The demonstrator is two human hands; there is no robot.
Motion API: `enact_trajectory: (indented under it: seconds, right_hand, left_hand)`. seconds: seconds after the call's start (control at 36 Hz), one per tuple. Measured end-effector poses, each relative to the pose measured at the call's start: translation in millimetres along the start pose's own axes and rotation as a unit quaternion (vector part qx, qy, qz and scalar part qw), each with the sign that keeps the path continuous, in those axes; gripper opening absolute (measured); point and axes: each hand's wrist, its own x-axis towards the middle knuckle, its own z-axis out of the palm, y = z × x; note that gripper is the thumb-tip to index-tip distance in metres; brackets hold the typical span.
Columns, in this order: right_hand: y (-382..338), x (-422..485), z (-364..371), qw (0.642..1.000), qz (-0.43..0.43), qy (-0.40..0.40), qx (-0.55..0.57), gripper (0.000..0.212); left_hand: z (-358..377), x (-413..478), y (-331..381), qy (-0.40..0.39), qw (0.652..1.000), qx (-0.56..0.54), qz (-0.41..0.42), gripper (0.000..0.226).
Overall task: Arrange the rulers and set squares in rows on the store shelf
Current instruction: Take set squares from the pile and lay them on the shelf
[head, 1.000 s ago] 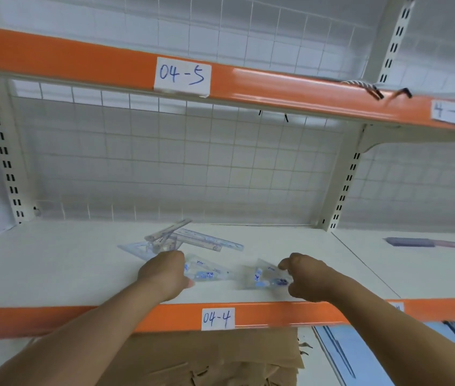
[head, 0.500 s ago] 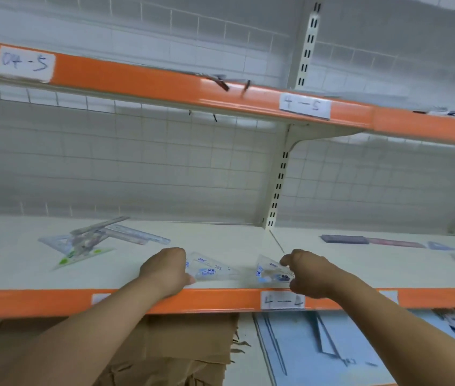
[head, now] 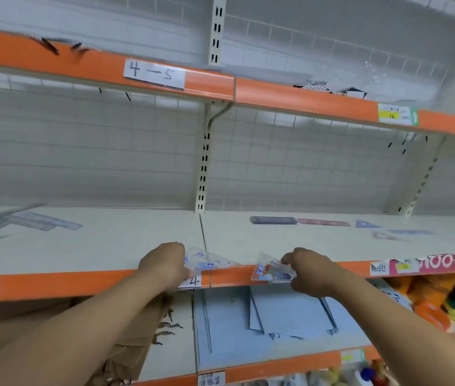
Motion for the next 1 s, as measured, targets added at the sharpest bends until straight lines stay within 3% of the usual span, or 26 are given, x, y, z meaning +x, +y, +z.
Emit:
enact_trajectory:
  seconds: [0.19,0.58,0.72,1.0]
  right_hand:
    - [63,-6,8,0.999,0.037,0.006,0.017,0.025]
    - [177,36,3,0.992,0.125,-0.012,0.006,0.044]
    - [206,54,1,0.992,0.125,-0.013,0.007,0.046]
    - [262,75,11,0.994,0.106,-0.023,0.011,0.053]
  left_hand:
    - [13,28,65,-0.021,0.999,0.001,0.044,0.027]
    - [42,119,176,-0.033,0.994,-0.021,0.103,0.029]
    - [50,143,206,-0.046,0.992,-0.027,0.113,0.038]
    - [66,167,254,-0.046,0.993,-0.005,0.107,0.026]
